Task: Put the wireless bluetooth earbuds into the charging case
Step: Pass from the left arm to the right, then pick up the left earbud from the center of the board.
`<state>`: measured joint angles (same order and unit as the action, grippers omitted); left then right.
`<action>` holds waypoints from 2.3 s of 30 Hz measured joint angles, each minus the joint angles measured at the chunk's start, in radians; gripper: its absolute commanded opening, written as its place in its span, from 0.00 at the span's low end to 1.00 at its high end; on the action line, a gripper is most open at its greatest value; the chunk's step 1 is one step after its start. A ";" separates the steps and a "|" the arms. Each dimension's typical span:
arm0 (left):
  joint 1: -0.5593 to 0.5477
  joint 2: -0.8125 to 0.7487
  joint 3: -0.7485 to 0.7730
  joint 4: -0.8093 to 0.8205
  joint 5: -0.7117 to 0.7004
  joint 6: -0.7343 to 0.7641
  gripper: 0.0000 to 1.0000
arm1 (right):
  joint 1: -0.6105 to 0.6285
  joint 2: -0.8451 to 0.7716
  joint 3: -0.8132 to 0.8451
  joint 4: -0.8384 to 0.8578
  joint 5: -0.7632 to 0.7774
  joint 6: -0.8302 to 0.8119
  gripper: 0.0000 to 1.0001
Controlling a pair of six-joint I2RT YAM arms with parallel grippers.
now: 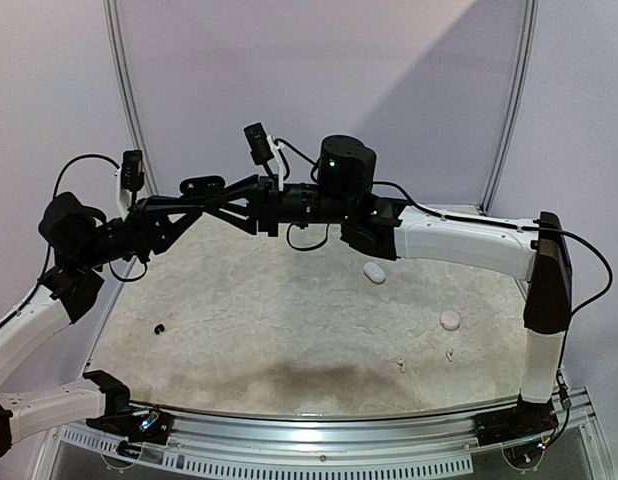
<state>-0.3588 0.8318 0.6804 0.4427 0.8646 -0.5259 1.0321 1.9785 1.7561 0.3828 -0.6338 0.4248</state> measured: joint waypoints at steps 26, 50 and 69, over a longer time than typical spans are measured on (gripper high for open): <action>0.060 -0.021 0.191 -0.713 -0.182 0.443 0.99 | -0.033 -0.044 -0.147 0.031 0.076 -0.024 0.00; 0.438 0.744 0.407 -1.569 -0.834 1.135 0.41 | -0.094 -0.136 -0.296 -0.005 0.214 -0.122 0.00; 0.433 0.863 0.299 -1.377 -0.808 1.124 0.32 | -0.094 -0.158 -0.305 -0.009 0.214 -0.119 0.00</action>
<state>0.0742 1.6951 0.9798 -0.9340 0.0570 0.5983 0.9379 1.8210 1.4509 0.3740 -0.4202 0.3058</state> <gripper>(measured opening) 0.322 0.237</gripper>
